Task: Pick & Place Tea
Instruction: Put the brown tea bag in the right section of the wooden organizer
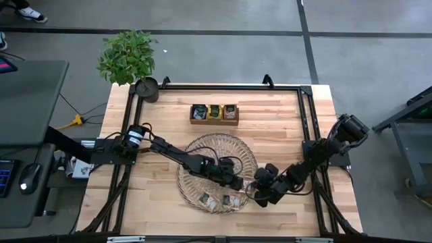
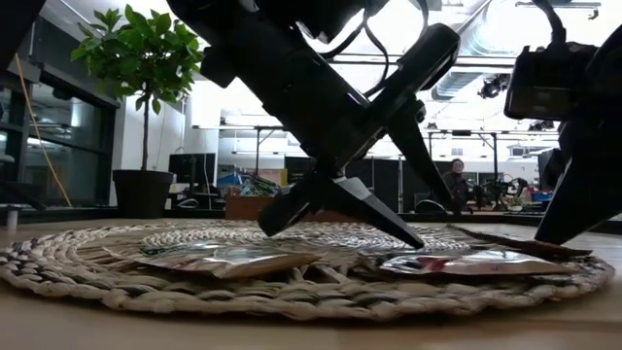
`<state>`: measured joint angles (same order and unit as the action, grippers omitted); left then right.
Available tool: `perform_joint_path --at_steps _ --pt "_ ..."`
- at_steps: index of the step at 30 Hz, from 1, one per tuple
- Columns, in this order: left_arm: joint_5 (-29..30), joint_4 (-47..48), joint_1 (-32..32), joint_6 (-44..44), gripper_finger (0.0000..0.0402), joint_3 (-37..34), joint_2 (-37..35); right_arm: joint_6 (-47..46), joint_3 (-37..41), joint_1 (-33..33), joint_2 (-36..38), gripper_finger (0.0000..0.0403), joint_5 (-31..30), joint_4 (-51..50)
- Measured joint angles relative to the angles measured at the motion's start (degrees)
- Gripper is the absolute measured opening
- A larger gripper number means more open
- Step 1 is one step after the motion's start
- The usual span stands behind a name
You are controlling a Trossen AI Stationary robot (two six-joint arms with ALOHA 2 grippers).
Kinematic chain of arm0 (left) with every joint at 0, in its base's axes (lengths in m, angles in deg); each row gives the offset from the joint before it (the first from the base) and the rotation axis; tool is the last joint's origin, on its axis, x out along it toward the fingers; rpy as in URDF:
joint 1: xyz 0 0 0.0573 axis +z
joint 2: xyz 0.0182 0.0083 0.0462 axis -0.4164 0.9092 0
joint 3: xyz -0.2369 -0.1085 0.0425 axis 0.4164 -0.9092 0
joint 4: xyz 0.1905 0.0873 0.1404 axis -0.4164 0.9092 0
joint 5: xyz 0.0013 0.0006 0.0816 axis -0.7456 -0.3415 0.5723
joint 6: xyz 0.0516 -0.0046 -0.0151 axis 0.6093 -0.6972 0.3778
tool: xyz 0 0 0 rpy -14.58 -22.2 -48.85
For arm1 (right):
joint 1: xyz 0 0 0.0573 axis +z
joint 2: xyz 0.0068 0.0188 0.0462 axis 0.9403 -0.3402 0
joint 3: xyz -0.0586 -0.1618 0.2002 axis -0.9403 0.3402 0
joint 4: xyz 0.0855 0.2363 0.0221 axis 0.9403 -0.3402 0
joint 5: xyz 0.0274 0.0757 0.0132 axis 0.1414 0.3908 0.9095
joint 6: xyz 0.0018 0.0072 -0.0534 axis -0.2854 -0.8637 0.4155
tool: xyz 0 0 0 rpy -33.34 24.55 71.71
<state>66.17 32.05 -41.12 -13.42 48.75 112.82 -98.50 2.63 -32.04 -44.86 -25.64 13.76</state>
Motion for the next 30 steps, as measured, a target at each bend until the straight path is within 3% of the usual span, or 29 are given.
perform_joint_path --at_steps 11,30 --pt "1.16 -0.38 0.00 -0.20 0.0154 0.00 -0.09 -3.08 4.32 -0.31 0.17 0.0000 0.76 7.06" --pt "-1.66 -4.50 0.02 -2.87 0.0154 -0.02 -0.07 -2.58 4.35 -0.57 0.11 0.0000 0.19 6.90"
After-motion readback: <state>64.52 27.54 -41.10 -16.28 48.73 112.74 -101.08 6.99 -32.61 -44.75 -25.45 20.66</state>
